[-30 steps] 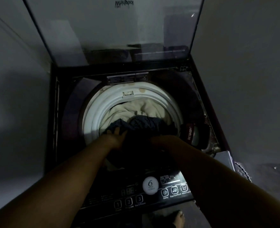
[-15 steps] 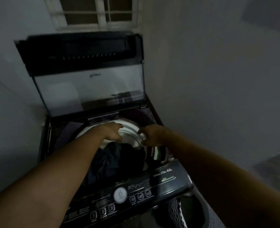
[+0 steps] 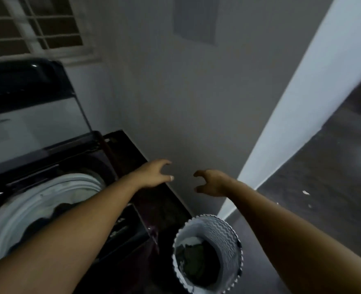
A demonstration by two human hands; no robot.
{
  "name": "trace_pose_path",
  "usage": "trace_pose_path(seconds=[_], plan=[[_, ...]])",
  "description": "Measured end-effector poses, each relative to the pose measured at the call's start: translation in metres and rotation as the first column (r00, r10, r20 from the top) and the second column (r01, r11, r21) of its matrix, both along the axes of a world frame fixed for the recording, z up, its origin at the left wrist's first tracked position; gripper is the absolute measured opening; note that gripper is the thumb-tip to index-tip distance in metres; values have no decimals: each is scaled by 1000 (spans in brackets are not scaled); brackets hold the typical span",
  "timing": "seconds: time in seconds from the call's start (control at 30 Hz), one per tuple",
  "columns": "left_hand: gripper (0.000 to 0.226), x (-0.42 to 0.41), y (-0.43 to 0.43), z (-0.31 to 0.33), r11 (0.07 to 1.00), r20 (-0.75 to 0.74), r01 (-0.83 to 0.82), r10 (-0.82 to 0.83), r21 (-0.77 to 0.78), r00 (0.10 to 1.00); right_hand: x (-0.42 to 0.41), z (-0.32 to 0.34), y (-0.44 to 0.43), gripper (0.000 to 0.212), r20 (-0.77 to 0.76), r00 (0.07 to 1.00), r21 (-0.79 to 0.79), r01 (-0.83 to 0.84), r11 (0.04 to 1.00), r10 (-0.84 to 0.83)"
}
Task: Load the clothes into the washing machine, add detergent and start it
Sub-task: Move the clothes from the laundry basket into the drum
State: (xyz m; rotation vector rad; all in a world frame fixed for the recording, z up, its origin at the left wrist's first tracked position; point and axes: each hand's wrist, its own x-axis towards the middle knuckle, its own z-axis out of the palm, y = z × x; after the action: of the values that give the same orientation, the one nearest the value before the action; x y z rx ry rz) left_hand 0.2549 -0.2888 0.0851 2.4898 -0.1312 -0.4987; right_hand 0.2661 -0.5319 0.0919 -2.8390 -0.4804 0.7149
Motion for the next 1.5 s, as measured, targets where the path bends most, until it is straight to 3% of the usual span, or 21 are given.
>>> trace_pose_path(seconds=[0.2, 0.43, 0.77, 1.07, 1.13, 1.23, 1.4, 1.5], plan=[[67, -7, -107, -80, 994, -132, 103, -107, -35, 986, -25, -80, -100, 67, -160, 971, 67, 191, 979, -178], [58, -21, -161, -212, 997, -291, 70, -80, -43, 953, -47, -203, -151, 56, -304, 921, 100, 285, 953, -243], [56, -29, -180, -411, 991, -494, -129, 101, -22, 864, -54, -403, -150, 59, -461, 828, 147, 425, 893, -318], [66, -29, -188, -578, 990, -605, -134, 128, 35, 786, -50, -588, -124, 58, -551, 681, 27, 593, 804, -483], [62, -25, -191, -613, 989, -612, -129, 145, 71, 777, -50, -628, -117, 57, -550, 653, -5, 621, 784, -521], [34, -17, -198, -662, 992, -588, -75, 122, 104, 799, -49, -683, -111, 58, -549, 623, 20, 676, 737, -557], [49, -7, -205, -736, 983, -513, 21, 78, 184, 855, -43, -769, -107, 70, -488, 636, 38, 700, 713, -598], [60, -4, -201, -780, 969, -425, 6, 103, 247, 899, -30, -798, -110, 87, -495, 626, -56, 668, 742, -602]])
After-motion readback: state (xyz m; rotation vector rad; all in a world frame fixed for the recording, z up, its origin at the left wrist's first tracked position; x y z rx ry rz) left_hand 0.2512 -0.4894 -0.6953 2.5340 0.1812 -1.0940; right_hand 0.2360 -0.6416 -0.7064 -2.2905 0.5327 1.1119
